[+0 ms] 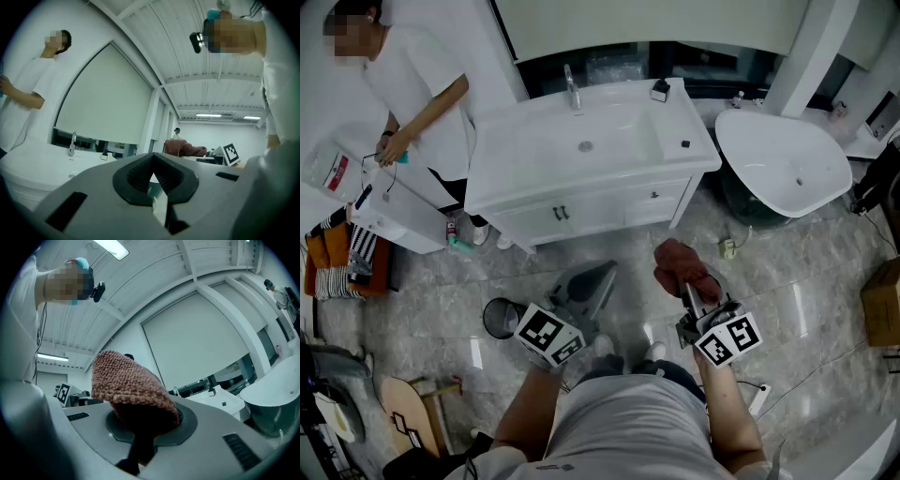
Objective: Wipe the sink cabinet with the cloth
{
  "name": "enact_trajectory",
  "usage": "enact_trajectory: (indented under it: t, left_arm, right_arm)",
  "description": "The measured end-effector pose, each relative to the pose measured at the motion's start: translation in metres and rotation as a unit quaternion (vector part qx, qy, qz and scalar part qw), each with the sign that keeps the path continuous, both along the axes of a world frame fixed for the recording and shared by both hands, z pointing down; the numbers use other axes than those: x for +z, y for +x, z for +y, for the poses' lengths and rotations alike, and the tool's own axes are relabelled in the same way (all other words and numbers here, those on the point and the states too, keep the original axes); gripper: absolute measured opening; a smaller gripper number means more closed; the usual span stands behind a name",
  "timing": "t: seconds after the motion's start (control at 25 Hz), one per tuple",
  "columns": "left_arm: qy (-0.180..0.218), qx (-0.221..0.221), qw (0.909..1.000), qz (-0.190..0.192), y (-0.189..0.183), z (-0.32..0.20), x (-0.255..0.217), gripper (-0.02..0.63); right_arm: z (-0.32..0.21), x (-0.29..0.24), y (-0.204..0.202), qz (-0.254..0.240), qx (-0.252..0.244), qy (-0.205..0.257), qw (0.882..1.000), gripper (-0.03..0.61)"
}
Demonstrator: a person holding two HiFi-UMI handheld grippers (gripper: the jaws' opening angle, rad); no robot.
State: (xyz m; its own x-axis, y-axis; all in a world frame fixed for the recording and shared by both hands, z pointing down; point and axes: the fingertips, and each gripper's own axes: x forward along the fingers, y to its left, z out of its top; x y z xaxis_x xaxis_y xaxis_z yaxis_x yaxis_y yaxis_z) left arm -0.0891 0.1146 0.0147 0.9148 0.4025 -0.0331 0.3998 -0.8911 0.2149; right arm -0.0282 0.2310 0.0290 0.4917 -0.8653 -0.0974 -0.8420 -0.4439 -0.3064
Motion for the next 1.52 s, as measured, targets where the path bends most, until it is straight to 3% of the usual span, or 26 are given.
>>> enact_trajectory:
  t: [0.64,0.92,1.16,1.52]
  left_arm:
    - [-0.002,0.032,0.9995,0.0,-0.001,-0.053,0.015,0.012]
    - [-0.001,0.029,0.9995,-0.015,0.009,-0.071,0.032,0.012]
    - [-0.001,0.023,0.9993,-0.028,0.036,-0.075,0.043,0.012]
    - [-0.001,-0.028,0.9986,-0.045,0.098,-0.066,0.055,0.012]
  right_arm:
    - [-0.047,0.018,0.002,-0.012,0.041,-0.028,0.999,0.054]
    - [-0.055,0.033,0.02,-0.03,0.055,-0.04,0.997,0.054]
    - [-0.064,0.043,0.054,-0.049,0.037,-0.035,0.997,0.054]
    - [-0.074,0.06,0.134,-0.063,-0.031,-0.044,0.997,0.054]
